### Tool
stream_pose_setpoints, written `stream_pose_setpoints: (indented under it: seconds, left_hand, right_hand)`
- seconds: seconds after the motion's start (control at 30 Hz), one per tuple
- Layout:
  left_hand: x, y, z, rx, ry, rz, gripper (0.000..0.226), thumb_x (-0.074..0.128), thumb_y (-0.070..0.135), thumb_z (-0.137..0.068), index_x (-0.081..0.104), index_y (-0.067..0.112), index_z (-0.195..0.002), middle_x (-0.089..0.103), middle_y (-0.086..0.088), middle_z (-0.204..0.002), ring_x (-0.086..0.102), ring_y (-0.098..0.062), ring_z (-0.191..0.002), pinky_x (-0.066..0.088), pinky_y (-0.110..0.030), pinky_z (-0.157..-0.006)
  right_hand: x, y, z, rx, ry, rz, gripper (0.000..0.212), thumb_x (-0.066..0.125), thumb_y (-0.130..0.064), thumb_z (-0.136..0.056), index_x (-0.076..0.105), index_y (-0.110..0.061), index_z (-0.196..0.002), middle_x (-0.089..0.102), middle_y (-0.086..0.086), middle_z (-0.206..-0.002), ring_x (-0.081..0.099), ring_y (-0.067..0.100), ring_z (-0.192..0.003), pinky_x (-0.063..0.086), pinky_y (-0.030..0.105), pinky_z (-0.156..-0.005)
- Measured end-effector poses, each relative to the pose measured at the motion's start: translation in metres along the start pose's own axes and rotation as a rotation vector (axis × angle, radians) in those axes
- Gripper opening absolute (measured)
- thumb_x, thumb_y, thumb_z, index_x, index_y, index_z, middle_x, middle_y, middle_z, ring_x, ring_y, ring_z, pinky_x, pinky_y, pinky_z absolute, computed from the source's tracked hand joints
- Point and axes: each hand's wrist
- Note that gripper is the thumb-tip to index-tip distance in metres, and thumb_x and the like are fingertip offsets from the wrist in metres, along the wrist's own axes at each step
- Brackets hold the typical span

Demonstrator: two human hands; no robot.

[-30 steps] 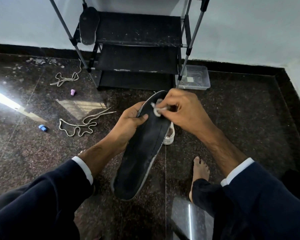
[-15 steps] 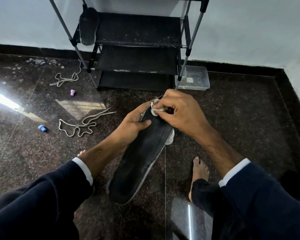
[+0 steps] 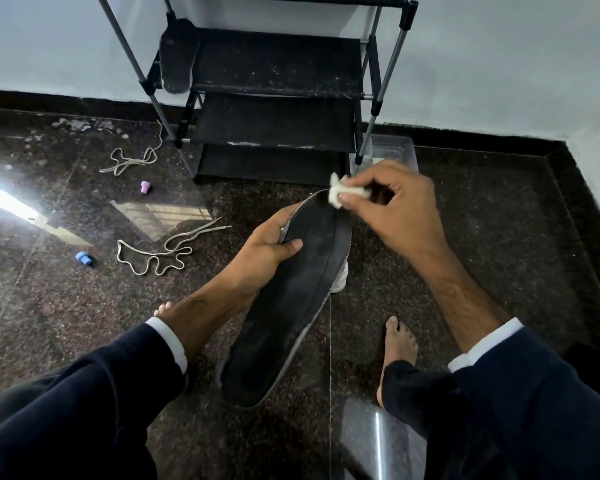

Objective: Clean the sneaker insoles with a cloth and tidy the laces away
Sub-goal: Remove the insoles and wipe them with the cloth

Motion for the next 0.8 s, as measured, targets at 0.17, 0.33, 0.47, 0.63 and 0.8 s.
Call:
stream_pose_setpoints:
  seconds: [0.17, 0.33, 0.47, 0.63, 0.8]
  left_hand:
    - [0.0, -0.005, -0.003, 0.025, 0.009, -0.059, 0.054, 0.04, -0.02, -0.095, 0.042, -0.001, -0.146, 0.055, -0.023, -0.142, 0.057, -0.018, -0.124, 0.049, -0.025, -0.1]
    - [-0.002, -0.004, -0.001, 0.016, -0.015, -0.067, 0.056, 0.039, -0.019, -0.096, 0.045, 0.005, -0.146, 0.057, -0.016, -0.143, 0.055, -0.026, -0.134, 0.044, -0.036, -0.112]
    - [-0.002, -0.004, -0.001, 0.015, 0.029, -0.072, 0.054, 0.04, -0.016, -0.098, 0.048, 0.01, -0.145, 0.061, -0.011, -0.14, 0.057, -0.023, -0.131, 0.048, -0.035, -0.107]
    - [-0.01, -0.01, -0.005, -0.016, 0.124, -0.062, 0.054, 0.04, -0.012, -0.098, 0.052, 0.017, -0.142, 0.064, -0.006, -0.135, 0.059, -0.024, -0.129, 0.047, -0.043, -0.108]
    - [-0.006, -0.009, -0.005, 0.001, 0.121, -0.019, 0.053, 0.04, -0.014, -0.098, 0.05, 0.012, -0.143, 0.064, -0.01, -0.136, 0.06, -0.024, -0.127, 0.051, -0.033, -0.1]
  right_hand:
    - [0.02, -0.004, 0.005, -0.204, -0.263, 0.208, 0.009, 0.078, -0.025, -0.083, 0.076, -0.019, -0.09, 0.065, -0.005, -0.088, 0.059, 0.014, -0.085, 0.051, 0.04, -0.072]
    - [0.007, 0.012, -0.001, -0.033, -0.038, 0.278, 0.009, 0.079, -0.021, -0.083, 0.075, -0.017, -0.09, 0.066, -0.003, -0.089, 0.06, 0.013, -0.082, 0.055, 0.042, -0.071]
    - [0.0, 0.02, -0.002, 0.165, 0.075, 0.122, 0.011, 0.079, -0.02, -0.084, 0.074, -0.019, -0.094, 0.07, -0.007, -0.092, 0.064, 0.011, -0.085, 0.057, 0.037, -0.078]
    - [-0.001, 0.003, -0.007, 0.224, -0.081, -0.251, 0.02, 0.079, -0.011, -0.085, 0.072, -0.017, -0.102, 0.071, 0.001, -0.098, 0.067, 0.016, -0.092, 0.054, 0.027, -0.083]
    - [0.013, 0.0, 0.002, 0.138, -0.441, -0.074, 0.013, 0.083, -0.027, -0.082, 0.076, -0.023, -0.092, 0.071, -0.006, -0.09, 0.064, 0.005, -0.084, 0.047, 0.018, -0.076]
Point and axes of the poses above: each hand's wrist, its own z-axis away from the middle knuckle, its own x-axis out of the palm, y = z × x
